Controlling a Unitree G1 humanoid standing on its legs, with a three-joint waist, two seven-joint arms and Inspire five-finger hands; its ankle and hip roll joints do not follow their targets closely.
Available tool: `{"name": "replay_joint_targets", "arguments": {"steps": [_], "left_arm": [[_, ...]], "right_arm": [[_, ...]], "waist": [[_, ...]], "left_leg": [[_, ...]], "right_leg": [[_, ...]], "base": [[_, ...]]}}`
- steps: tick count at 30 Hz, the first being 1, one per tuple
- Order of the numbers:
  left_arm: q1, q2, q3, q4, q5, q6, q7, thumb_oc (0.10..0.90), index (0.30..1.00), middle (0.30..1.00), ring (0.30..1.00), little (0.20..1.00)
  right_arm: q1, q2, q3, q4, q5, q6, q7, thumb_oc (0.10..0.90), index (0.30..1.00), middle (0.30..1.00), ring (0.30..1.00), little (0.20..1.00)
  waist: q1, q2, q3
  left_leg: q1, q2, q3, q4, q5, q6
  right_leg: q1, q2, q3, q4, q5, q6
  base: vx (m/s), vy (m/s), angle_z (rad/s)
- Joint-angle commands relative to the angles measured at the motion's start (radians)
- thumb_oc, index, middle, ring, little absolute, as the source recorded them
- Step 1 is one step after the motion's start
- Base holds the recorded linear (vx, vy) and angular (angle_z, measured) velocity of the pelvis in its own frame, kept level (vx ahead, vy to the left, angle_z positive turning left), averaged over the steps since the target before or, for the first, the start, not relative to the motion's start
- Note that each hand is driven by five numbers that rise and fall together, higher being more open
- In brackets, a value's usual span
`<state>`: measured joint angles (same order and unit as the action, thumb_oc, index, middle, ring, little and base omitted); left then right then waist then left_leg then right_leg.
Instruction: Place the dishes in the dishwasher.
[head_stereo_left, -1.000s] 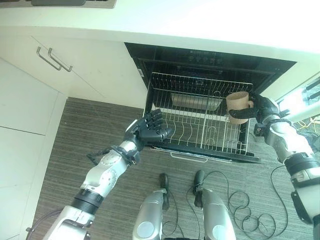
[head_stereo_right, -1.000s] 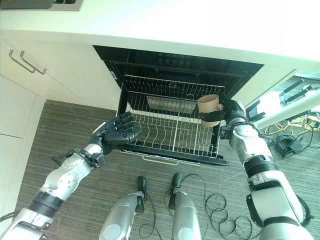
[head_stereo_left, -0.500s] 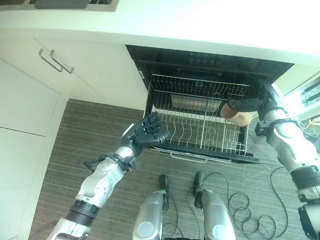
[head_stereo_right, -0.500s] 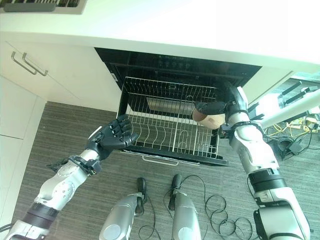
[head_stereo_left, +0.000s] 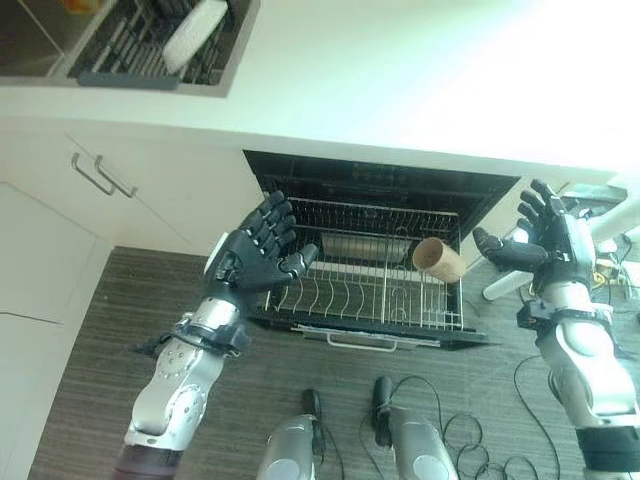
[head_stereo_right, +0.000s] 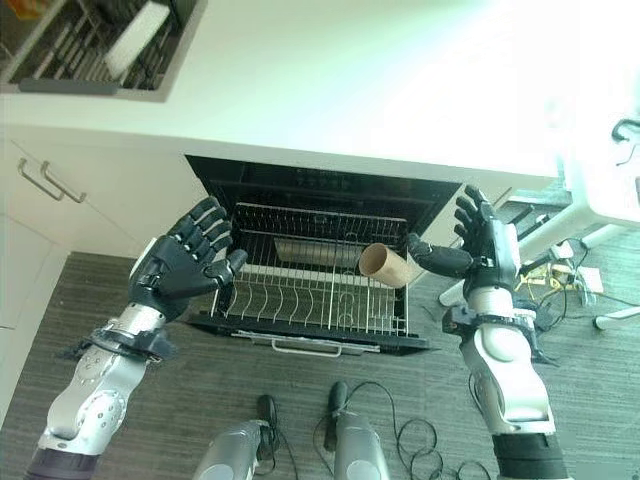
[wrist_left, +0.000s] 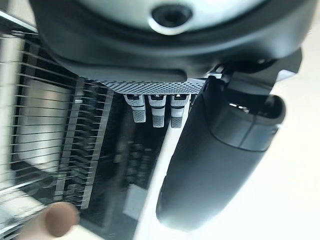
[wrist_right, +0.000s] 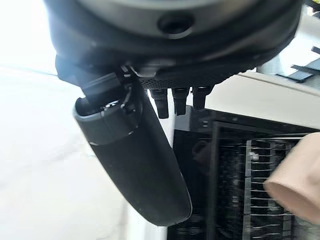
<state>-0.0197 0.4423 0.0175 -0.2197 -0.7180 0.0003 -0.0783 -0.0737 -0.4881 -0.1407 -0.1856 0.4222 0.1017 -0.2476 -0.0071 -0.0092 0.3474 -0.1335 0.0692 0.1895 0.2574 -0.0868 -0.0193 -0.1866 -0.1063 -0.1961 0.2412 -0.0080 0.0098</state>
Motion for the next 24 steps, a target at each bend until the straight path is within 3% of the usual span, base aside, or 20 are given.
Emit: {"name": "replay_joint_targets", "arguments": {"steps": [1,5,7,8,9,12,15,19,20,21,22,24], "left_arm": [[0.014,0.008,0.072,-0.122,0.039,-0.206,-0.052,0.8,0.9,0.9,0.9,0.9],[0.018,0.018,0.105,-0.14,0.034,-0.202,-0.068,0.8,0.9,0.9,0.9,0.9],[0.02,0.022,0.109,-0.146,0.033,-0.185,-0.079,0.8,0.9,0.9,0.9,0.9],[0.028,0.03,0.114,-0.134,0.033,-0.187,-0.085,0.8,0.9,0.9,0.9,0.9],[0.021,0.037,0.115,-0.122,0.025,-0.193,-0.078,0.8,0.9,0.9,0.9,0.9],[0.004,0.036,0.103,-0.104,0.003,-0.185,-0.085,0.8,0.9,0.9,0.9,0.9],[0.016,0.019,0.105,-0.104,-0.006,-0.178,-0.093,0.8,0.9,0.9,0.9,0.9],[0.026,0.005,0.102,-0.106,-0.039,-0.159,-0.115,0.8,0.9,0.9,0.9,0.9],[0.025,0.004,0.097,-0.118,-0.051,-0.159,-0.117,0.8,0.9,0.9,0.9,0.9],[0.028,-0.001,0.098,-0.128,-0.062,-0.158,-0.119,0.8,0.9,0.9,0.9,0.9],[0.026,-0.003,0.101,-0.139,-0.084,-0.153,-0.116,0.8,0.9,0.9,0.9,0.9],[0.026,-0.002,0.097,-0.14,-0.099,-0.166,-0.118,0.8,0.9,0.9,0.9,0.9]], "right_arm": [[-0.013,-0.014,-0.077,-0.103,-0.028,-0.2,0.012,0.8,0.9,0.9,0.9,0.9],[0.021,0.015,-0.101,-0.149,-0.016,-0.237,0.023,0.8,0.9,0.9,0.9,0.9],[0.044,0.031,-0.108,-0.171,-0.017,-0.253,0.027,0.8,0.9,0.9,0.9,0.9],[0.059,0.035,-0.11,-0.184,-0.011,-0.277,0.045,0.8,0.9,0.9,0.9,0.9],[0.05,0.031,-0.104,-0.177,-0.005,-0.29,0.056,0.8,0.9,0.9,0.9,0.9],[0.034,0.027,-0.106,-0.167,-0.046,-0.293,0.038,0.8,0.9,0.9,0.9,0.9],[0.041,0.013,-0.121,-0.161,-0.013,-0.324,0.043,0.8,0.9,0.9,0.9,0.9],[0.051,-0.013,-0.136,-0.179,0.0,-0.325,0.021,0.8,0.9,0.9,0.9,0.9],[0.047,-0.025,-0.133,-0.19,-0.011,-0.317,0.003,0.8,0.9,0.9,0.9,0.9],[0.057,-0.027,-0.141,-0.197,-0.019,-0.313,-0.002,0.8,0.9,0.9,0.9,0.9],[0.063,-0.04,-0.159,-0.206,-0.012,-0.302,-0.007,0.8,0.9,0.9,0.9,0.9],[0.05,-0.056,-0.173,-0.194,0.0,-0.294,-0.001,0.8,0.9,0.9,0.9,0.9]], "waist": [[0.002,-0.002,-0.145],[0.001,-0.004,-0.16],[-0.006,-0.002,-0.169],[-0.004,0.015,-0.172],[-0.014,0.027,-0.167],[-0.034,0.017,-0.174],[-0.02,0.009,-0.182],[-0.021,0.016,-0.198],[-0.02,0.013,-0.195],[-0.018,0.006,-0.186],[-0.022,-0.008,-0.175],[-0.036,-0.018,-0.171]], "left_leg": [[0.046,0.064,-0.006,0.043,-0.155,-0.034],[0.064,0.032,-0.01,0.043,-0.176,-0.012],[0.062,0.021,-0.02,0.043,-0.181,0.002],[0.066,0.03,-0.01,0.043,-0.179,0.016],[0.069,0.035,-0.005,0.043,-0.178,0.022],[0.075,-0.006,-0.027,0.043,-0.184,0.026],[0.082,-0.026,-0.013,0.043,-0.183,0.022],[0.103,-0.043,-0.003,0.043,-0.174,0.016],[0.129,-0.053,0.024,0.043,-0.133,-0.007],[0.13,-0.047,0.038,0.043,-0.052,-0.04],[0.114,0.003,0.072,0.043,0.037,-0.078],[0.097,0.073,0.112,0.043,0.028,-0.079]], "right_leg": [[0.089,-0.108,-0.046,0.059,-0.158,0.147],[0.101,-0.143,-0.044,0.059,-0.121,0.185],[0.118,-0.135,-0.032,0.059,-0.094,0.188],[0.161,-0.098,-0.108,0.059,-0.044,0.184],[0.177,-0.027,-0.114,0.059,-0.063,0.165],[0.163,0.078,-0.05,0.059,-0.073,0.137],[0.173,0.075,-0.104,0.059,-0.134,0.102],[0.174,0.076,-0.079,0.059,-0.205,0.065],[0.182,0.068,-0.064,0.059,-0.228,0.044],[0.191,0.058,-0.058,0.059,-0.229,0.036],[0.199,0.037,-0.06,0.059,-0.223,0.031],[0.196,0.019,-0.059,0.059,-0.218,0.033]], "base": [[0.01,0.285,-0.1],[0.02,0.232,-0.14],[0.04,0.223,-0.23],[0.03,0.285,-0.33],[0.03,0.236,-0.37],[0.03,0.008,-0.33],[0.08,-0.1,-0.01],[0.1,-0.139,0.12],[0.08,-0.079,0.19],[0.06,-0.049,0.03],[-0.01,0.037,0.07],[-0.03,0.175,0.12]]}}
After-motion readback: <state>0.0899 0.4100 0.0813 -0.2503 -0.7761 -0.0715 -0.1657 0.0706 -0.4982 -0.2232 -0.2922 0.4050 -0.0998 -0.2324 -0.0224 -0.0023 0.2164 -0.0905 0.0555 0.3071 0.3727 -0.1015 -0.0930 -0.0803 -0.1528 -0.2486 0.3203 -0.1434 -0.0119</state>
